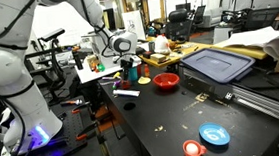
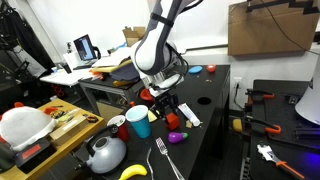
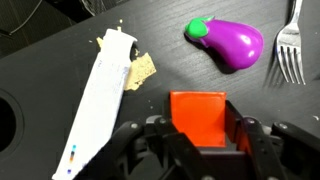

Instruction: Place the red cube on the blue plate

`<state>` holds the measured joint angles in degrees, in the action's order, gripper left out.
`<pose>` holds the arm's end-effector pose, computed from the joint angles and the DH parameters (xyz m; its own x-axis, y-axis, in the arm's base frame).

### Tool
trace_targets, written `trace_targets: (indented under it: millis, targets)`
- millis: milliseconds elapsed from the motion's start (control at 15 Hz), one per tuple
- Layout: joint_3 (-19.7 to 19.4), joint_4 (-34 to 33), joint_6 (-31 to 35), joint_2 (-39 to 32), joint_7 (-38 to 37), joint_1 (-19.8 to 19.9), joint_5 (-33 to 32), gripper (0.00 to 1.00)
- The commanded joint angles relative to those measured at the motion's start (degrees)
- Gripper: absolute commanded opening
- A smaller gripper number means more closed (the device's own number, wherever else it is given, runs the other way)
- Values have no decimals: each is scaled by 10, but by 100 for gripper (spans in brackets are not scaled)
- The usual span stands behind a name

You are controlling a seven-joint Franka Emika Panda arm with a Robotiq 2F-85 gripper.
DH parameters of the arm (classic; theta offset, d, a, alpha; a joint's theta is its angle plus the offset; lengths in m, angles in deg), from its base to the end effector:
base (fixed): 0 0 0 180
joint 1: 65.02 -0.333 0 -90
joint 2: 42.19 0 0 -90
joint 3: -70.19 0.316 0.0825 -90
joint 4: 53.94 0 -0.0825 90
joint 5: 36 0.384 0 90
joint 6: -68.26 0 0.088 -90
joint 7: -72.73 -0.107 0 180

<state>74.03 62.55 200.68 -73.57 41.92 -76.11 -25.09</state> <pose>0.5457 0.1501 0.1529 0.8636 -0.4005 -0.3064 -0.4131 -0.9103 0.0255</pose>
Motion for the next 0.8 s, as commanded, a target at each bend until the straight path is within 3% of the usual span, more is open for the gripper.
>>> trace_targets:
  millis: [0, 733]
  targets:
    - [1, 19, -9, 47, 6, -3, 11, 26]
    - [0, 40, -95, 158, -17, -2, -5, 26]
